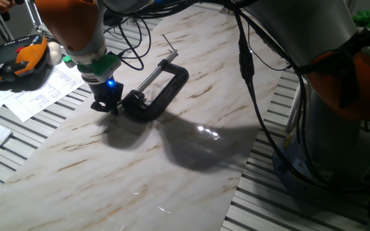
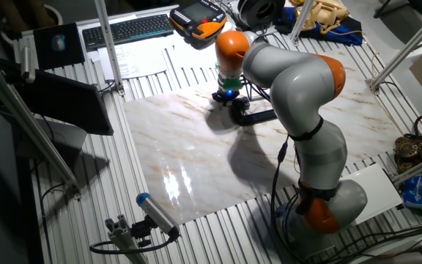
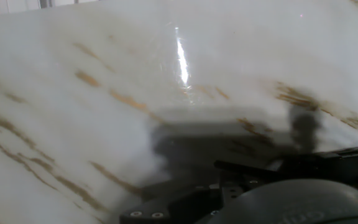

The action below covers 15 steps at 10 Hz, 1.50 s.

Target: Turn the hands of a clock

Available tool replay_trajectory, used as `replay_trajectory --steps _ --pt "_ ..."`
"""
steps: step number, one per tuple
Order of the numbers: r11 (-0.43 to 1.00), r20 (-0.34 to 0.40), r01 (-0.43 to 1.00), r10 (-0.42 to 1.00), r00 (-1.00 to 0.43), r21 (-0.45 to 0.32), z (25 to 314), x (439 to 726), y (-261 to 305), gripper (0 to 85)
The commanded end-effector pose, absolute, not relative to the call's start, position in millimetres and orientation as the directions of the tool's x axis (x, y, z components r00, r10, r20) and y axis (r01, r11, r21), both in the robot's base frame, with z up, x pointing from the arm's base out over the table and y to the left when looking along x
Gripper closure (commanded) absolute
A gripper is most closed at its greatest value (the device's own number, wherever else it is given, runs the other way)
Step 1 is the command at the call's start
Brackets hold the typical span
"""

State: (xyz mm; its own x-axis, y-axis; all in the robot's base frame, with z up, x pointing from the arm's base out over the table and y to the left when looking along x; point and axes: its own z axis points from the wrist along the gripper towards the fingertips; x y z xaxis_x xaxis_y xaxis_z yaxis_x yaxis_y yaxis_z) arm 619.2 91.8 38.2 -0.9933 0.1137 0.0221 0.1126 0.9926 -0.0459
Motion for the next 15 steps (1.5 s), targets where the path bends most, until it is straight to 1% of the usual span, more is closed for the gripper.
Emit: replay_trajectory --steps 1,3,7,15 --pt "0.993 0.024 0.113 0.114 -0.993 -0.044 38 619 92 85.0" --pt "0.993 0.026 0.111 0.112 -0.993 -0.037 38 621 91 85.0" --pt "0.992 0.031 0.114 0.116 -0.993 -0.045 42 625 89 85.0" --pt "0.993 0.04 0.108 0.11 -0.993 -0.037 47 640 75 85.0"
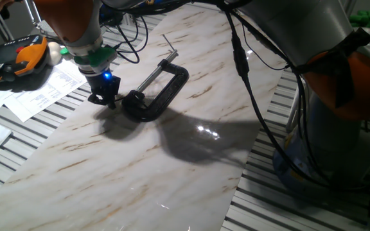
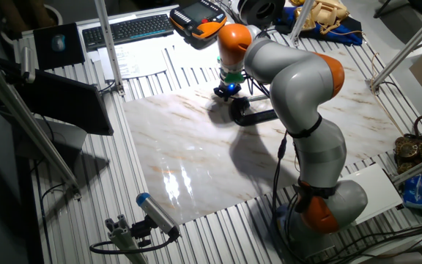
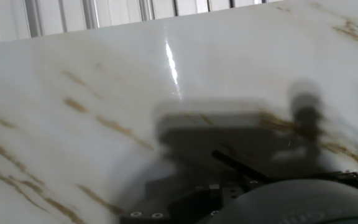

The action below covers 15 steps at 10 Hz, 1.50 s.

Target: Turn the hands of a clock

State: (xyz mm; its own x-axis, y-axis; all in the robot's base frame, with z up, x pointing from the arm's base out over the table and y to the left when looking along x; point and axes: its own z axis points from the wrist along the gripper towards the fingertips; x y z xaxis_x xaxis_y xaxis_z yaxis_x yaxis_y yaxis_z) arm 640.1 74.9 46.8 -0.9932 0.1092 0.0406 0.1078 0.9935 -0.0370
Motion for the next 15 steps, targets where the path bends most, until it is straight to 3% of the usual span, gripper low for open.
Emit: replay_trajectory --steps 1,15 --pt "0.994 0.042 0.105 0.107 -0.993 -0.037 47 641 73 85.0" --pt "0.996 0.048 0.085 0.087 -0.995 -0.041 45 654 58 85.0"
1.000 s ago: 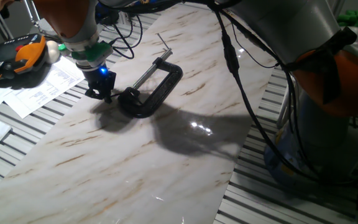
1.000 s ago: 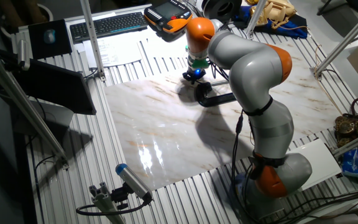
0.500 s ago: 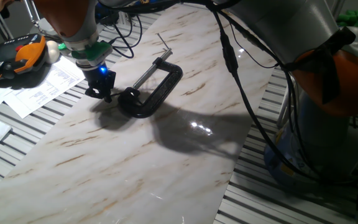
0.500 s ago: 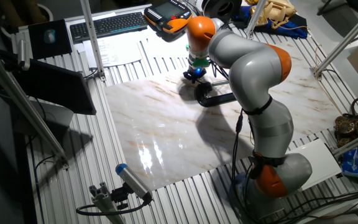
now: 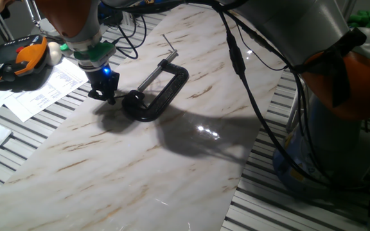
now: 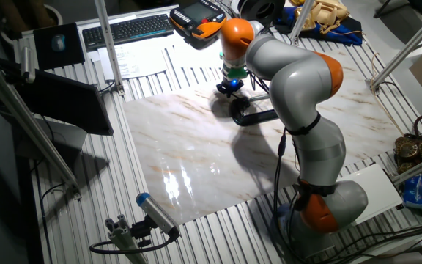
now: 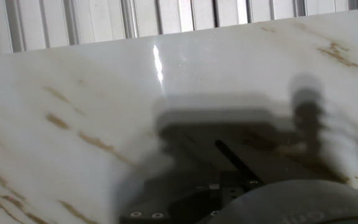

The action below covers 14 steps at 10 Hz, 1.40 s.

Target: Turn the hands of a clock

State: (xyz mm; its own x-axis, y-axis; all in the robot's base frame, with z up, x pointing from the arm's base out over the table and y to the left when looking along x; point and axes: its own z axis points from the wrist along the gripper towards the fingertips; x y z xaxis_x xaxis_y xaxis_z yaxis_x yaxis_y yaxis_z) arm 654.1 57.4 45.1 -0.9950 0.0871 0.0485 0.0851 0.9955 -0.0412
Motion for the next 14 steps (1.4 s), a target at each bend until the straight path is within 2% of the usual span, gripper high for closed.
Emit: replay_trajectory --steps 1,14 --pt "0.996 0.048 0.084 0.086 -0.995 -0.041 45 655 56 85.0" --pt "0.997 0.052 0.062 0.064 -0.997 -0.039 45 664 35 85.0"
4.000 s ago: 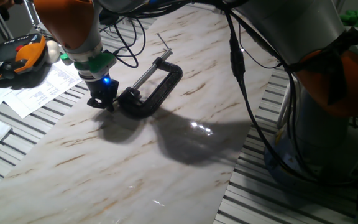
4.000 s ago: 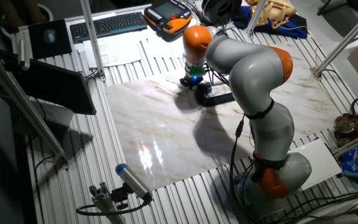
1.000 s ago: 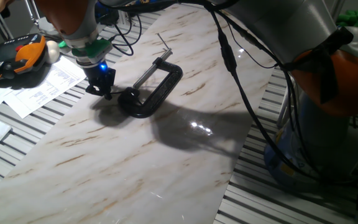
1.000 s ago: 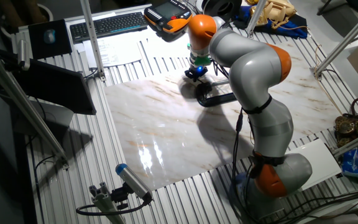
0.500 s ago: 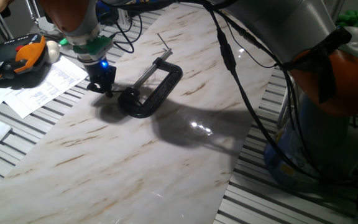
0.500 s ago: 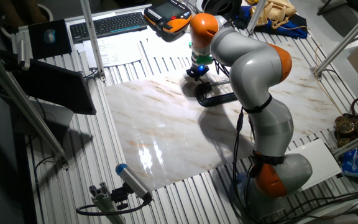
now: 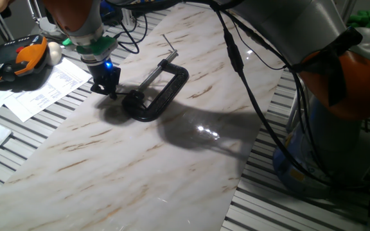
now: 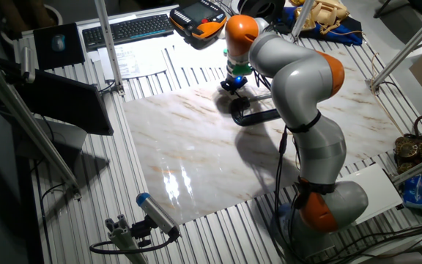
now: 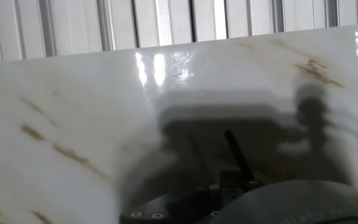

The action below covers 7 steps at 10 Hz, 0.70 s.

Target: Turn the hands of a clock

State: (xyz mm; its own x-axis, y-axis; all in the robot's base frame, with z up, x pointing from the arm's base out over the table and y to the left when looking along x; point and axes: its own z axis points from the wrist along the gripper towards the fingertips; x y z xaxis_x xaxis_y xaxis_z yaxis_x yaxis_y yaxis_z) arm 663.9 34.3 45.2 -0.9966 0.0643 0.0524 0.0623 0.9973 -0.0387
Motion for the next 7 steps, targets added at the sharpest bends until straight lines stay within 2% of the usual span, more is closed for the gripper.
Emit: replay_trajectory --steps 1,7 --pt "0.997 0.052 0.062 0.064 -0.997 -0.039 45 664 34 85.0" --pt "0.998 0.055 0.05 0.052 -0.997 -0.034 44 667 23 85.0"
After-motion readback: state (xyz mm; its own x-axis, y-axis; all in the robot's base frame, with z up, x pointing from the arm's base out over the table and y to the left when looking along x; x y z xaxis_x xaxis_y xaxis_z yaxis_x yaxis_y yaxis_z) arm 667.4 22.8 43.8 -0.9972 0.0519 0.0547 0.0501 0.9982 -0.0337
